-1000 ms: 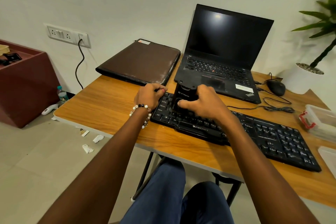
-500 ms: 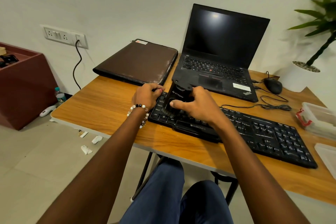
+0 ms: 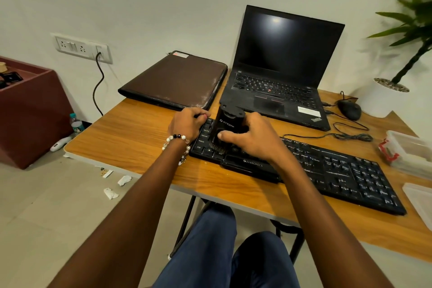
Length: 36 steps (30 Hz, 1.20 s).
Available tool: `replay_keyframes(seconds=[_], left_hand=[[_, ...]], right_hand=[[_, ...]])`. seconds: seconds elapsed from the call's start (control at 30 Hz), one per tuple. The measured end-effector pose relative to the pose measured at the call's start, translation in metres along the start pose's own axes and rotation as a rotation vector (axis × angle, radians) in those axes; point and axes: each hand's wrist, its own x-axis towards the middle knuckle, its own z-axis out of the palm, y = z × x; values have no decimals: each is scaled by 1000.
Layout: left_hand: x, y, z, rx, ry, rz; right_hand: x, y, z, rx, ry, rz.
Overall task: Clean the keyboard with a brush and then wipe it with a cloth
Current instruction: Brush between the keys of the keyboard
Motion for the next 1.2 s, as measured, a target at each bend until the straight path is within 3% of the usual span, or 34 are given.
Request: replay_keyframes(seconds=[0.27,0.33,0.47,0.6,0.7,0.83,1.0,1.2], left_hand=[[1,-1,0,-2,0,-8],[1,-1,0,1,3,-5],[2,-4,2,-27,-16,5],[3,-4,3,-33,-16,-2],[4,-4,3,-32,-21,-4],[4,-5,4,-37,-16,1],[4,-5,4,-30,-10,-4],[5,-6,4,-40,-14,-2]], right_hand=[[-7,13,-30,-177,-53,48],[-5,15,-35,-143,22,73],[8,22,-30,166,298,154],[24,27,-19,236,333,195],[30,34,-17,92,277,199],[34,35,-21,-166,377,136],[40,37,-17,68,344,209],[37,41,-22,-146,423,172]])
